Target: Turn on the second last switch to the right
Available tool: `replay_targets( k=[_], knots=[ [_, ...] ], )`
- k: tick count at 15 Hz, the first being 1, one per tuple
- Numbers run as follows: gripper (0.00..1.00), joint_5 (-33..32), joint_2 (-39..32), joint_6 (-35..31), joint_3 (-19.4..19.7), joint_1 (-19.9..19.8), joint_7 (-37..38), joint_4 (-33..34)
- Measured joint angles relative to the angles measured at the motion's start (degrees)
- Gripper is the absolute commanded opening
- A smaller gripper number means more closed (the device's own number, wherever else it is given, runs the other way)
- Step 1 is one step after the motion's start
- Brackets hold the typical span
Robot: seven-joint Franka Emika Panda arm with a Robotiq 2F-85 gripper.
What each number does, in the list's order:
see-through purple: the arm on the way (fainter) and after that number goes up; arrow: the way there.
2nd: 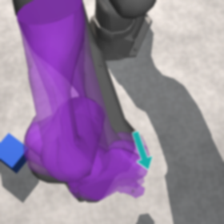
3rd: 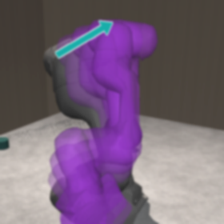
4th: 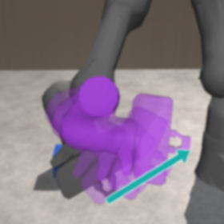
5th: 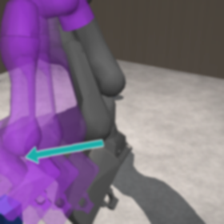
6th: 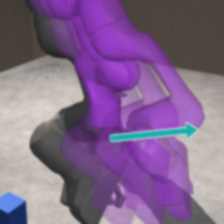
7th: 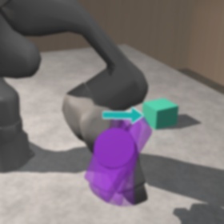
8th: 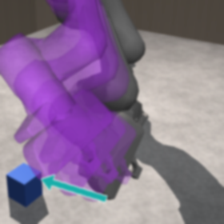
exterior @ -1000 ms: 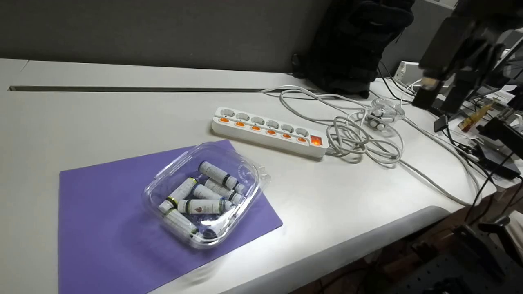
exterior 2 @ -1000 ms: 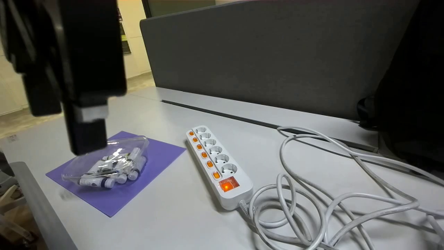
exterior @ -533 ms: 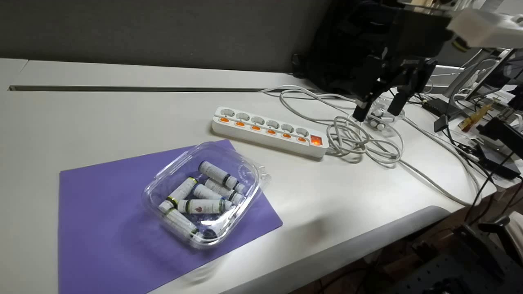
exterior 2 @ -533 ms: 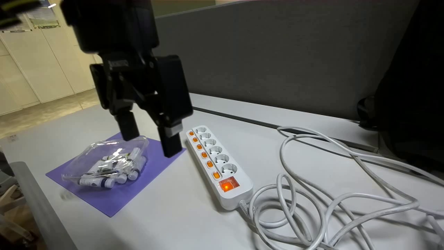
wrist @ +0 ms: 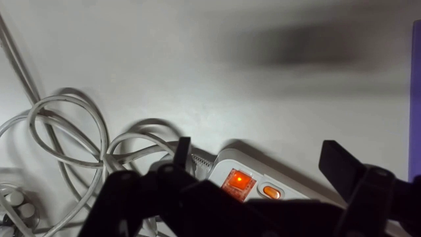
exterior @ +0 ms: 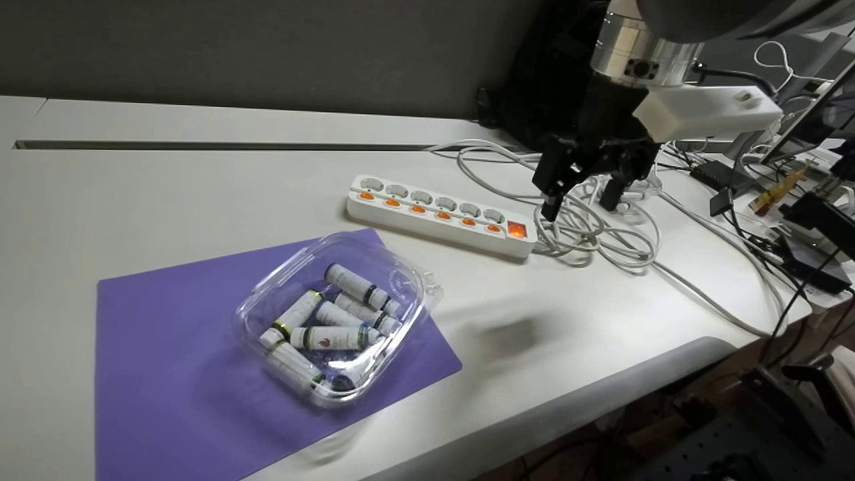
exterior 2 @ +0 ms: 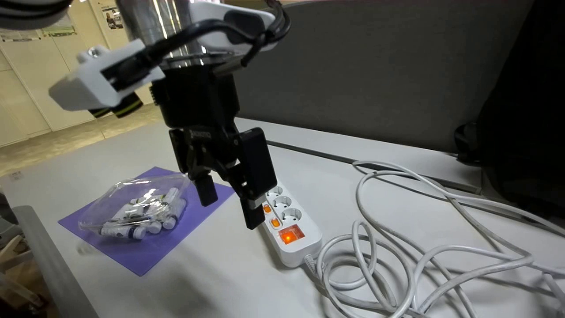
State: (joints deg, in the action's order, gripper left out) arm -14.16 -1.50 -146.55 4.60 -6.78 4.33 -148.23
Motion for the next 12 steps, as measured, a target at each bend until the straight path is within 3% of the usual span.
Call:
replay_targets(
  k=[5, 10, 11, 12],
  knots=[
    [1.00, 0.18, -0.24, -0.25, 0.04, 0.11, 0.07, 0.36],
    [1.00, -2.01, -4.21, -9.44, 0.46, 0.71, 6.85, 1.69],
    [0.75, -3.01, -5.52, -11.32, 0.71, 1.13, 8.86, 2.43],
    [0.75, -3.92, -6.95, -12.83, 1.20, 1.77, 10.82, 3.36]
  ],
)
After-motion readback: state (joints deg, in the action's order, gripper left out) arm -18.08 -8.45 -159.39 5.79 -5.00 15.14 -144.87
